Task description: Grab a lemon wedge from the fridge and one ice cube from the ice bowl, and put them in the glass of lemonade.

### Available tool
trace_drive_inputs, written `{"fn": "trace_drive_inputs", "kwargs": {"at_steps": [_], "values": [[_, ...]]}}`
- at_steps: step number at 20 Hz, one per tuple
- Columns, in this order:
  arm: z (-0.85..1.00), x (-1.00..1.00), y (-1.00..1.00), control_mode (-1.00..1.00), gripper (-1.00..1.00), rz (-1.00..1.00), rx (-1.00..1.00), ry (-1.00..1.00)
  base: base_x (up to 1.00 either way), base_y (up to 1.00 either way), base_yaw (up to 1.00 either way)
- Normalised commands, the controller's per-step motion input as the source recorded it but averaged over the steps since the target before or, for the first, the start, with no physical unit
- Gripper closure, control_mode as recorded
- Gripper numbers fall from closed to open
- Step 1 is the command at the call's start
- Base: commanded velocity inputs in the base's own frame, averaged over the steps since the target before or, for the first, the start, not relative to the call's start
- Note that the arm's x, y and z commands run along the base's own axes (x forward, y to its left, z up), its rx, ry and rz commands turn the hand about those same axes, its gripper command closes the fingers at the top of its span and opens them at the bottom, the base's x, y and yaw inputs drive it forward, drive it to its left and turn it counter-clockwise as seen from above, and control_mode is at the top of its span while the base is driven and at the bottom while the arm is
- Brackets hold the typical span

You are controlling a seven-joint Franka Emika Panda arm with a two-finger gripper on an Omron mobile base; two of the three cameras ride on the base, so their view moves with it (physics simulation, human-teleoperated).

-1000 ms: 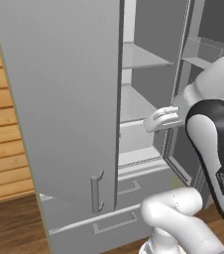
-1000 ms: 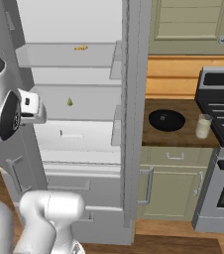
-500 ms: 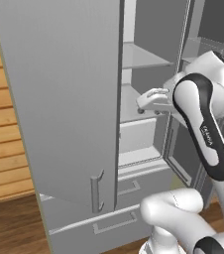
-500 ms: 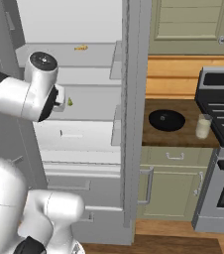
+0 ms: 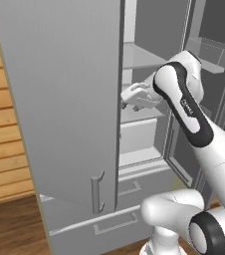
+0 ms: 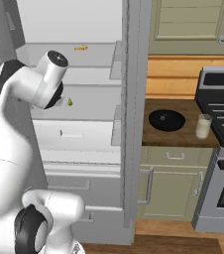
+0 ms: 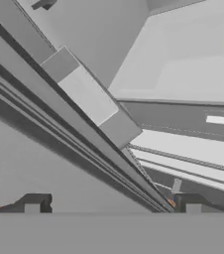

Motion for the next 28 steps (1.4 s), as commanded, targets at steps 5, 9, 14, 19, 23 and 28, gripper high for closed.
{"fn": "trace_drive_inputs", "kwargs": {"at_steps": [5, 9, 14, 19, 23, 28], "values": [[0.00, 0.37, 0.00, -1.00, -1.00, 0.22, 0.14, 0.01, 0.00, 0.00, 0.00], [0.00, 0.16, 0.03, -1.00, -1.00, 0.25, 0.09, 0.03, 0.00, 0.00, 0.00], [0.00, 0.00, 0.47, -1.00, -1.00, 0.20, 0.01, 0.01, 0.00, 0.00, 0.00], [-0.09, -0.06, 0.51, -1.00, -1.00, 0.19, 0.06, -0.03, 0.00, 0.00, 0.00], [-0.19, -0.40, 0.50, -1.00, -1.00, 0.16, 0.19, -0.15, 0.00, 0.00, 0.00], [-0.17, -0.53, 0.64, -1.00, -1.00, 0.17, 0.26, -0.12, 0.00, 0.00, 0.00]]}}
